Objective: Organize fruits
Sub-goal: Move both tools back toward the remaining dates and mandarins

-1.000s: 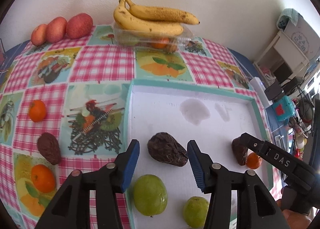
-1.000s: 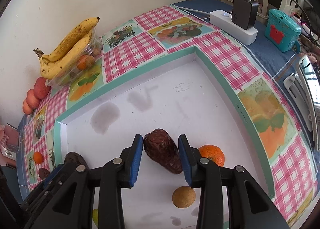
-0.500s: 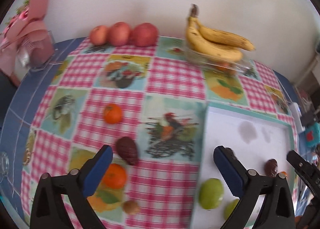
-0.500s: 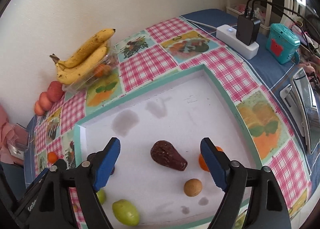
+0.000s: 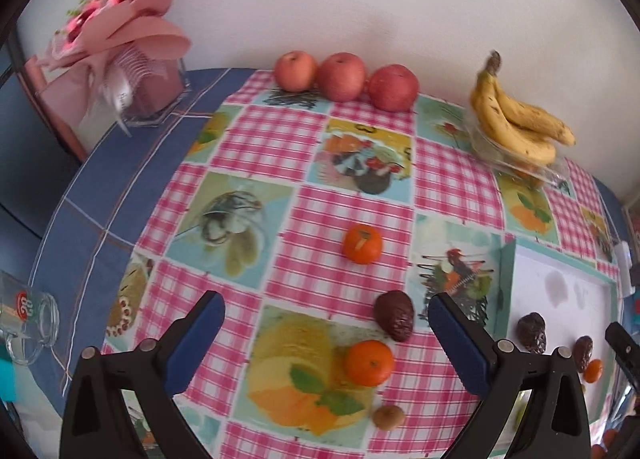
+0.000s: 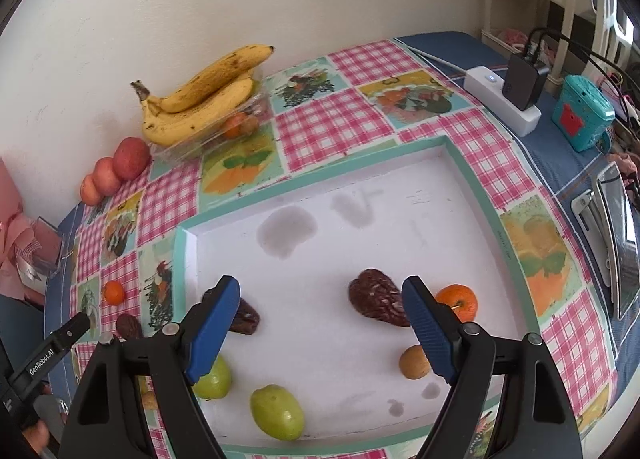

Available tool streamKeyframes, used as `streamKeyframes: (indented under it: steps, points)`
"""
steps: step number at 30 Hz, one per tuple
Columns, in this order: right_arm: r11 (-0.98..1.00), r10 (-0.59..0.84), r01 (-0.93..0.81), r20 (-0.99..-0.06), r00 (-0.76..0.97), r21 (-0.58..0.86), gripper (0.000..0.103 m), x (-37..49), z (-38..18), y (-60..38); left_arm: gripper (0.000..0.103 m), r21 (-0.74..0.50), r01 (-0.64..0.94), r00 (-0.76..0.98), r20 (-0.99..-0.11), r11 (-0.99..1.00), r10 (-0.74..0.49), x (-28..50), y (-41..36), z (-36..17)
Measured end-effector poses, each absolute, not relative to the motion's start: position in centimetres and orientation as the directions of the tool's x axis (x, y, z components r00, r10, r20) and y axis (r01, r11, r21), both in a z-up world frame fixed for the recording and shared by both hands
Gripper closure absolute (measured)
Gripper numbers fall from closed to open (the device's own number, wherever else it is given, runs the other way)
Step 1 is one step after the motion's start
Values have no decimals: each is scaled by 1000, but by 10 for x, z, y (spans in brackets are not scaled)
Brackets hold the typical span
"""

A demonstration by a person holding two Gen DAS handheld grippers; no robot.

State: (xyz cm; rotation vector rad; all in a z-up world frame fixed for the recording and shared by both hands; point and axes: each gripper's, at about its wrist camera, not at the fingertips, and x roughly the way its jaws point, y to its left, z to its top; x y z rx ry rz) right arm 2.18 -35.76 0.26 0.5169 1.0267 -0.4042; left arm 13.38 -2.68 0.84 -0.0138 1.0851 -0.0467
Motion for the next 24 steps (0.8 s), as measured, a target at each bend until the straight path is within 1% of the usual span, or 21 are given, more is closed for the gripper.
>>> streamKeyframes:
  steps: [1, 4, 10, 17, 21, 24]
  points:
    - [814, -74, 539, -882, 466, 217, 19, 23, 3, -355, 0, -35, 24, 468, -883, 999, -42, 134, -23, 9]
    - [833, -59, 508, -878, 475, 219, 2, 29, 6, -340, 0, -37, 1, 480, -877, 999, -33, 134, -10, 14]
    - [873, -24, 433, -868, 496, 223, 2, 41, 10, -303, 0, -41, -43, 496, -868, 998, -15, 134, 14, 21]
    - [907, -20, 371, -862, 507, 198, 2, 59, 15, -265, 0, -45, -95, 518, -855, 994, 10, 134, 41, 29]
    - [915, 8, 339, -850, 527, 219, 2, 68, 20, -246, 0, -72, -118, 524, -852, 990, 1, 134, 54, 32]
    - [932, 6, 304, -847, 532, 198, 2, 74, 23, -232, 0, -81, -130, 515, -857, 988, -3, 135, 57, 28]
